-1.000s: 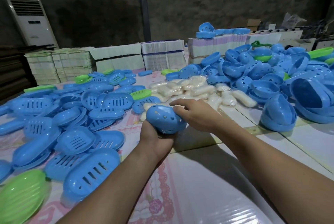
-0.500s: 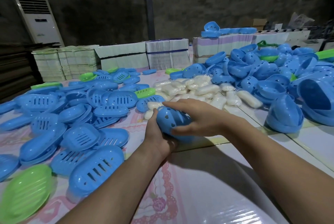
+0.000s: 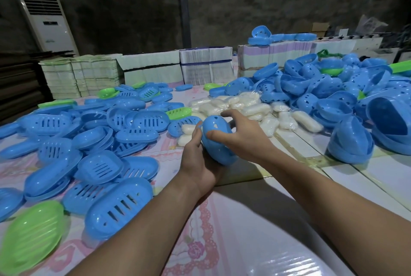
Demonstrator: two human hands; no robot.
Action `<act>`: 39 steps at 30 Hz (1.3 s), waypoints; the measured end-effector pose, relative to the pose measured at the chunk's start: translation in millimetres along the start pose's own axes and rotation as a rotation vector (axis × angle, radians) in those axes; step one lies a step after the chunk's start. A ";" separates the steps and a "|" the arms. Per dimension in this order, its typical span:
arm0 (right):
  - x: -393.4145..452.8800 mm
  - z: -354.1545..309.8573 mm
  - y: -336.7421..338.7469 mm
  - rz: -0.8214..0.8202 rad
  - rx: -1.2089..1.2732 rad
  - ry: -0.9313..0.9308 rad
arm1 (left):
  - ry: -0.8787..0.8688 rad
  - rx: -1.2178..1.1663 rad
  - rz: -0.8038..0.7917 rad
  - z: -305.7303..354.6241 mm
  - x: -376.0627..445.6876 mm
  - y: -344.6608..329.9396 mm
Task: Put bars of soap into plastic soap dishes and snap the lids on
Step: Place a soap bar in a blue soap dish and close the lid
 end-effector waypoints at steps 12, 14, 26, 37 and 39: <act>5.6 7.8 -0.9 -0.013 0.194 -0.102 | -0.014 0.023 -0.028 -0.2 -1.7 -5.5; 6.6 7.7 0.5 -0.012 0.208 -0.109 | -0.023 0.032 -0.044 -1.2 -0.9 -5.3; 8.8 4.9 11.7 -0.036 0.123 -0.079 | -0.076 0.053 -0.065 -5.0 2.1 -3.1; 6.4 5.4 8.1 -0.085 0.113 -0.091 | 0.002 0.040 -0.059 0.2 2.1 -0.8; 6.2 5.2 10.6 -0.127 0.143 -0.100 | 0.011 0.051 -0.062 -0.1 2.5 -0.7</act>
Point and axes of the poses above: each hand's wrist, its own x-axis towards the middle knuckle, its own y-axis out of the back of the hand, z = x × y, the point moved 1 cm from there along x, towards the middle knuckle, and after that the axes turned 3 degrees about z, right-handed, at the moved point
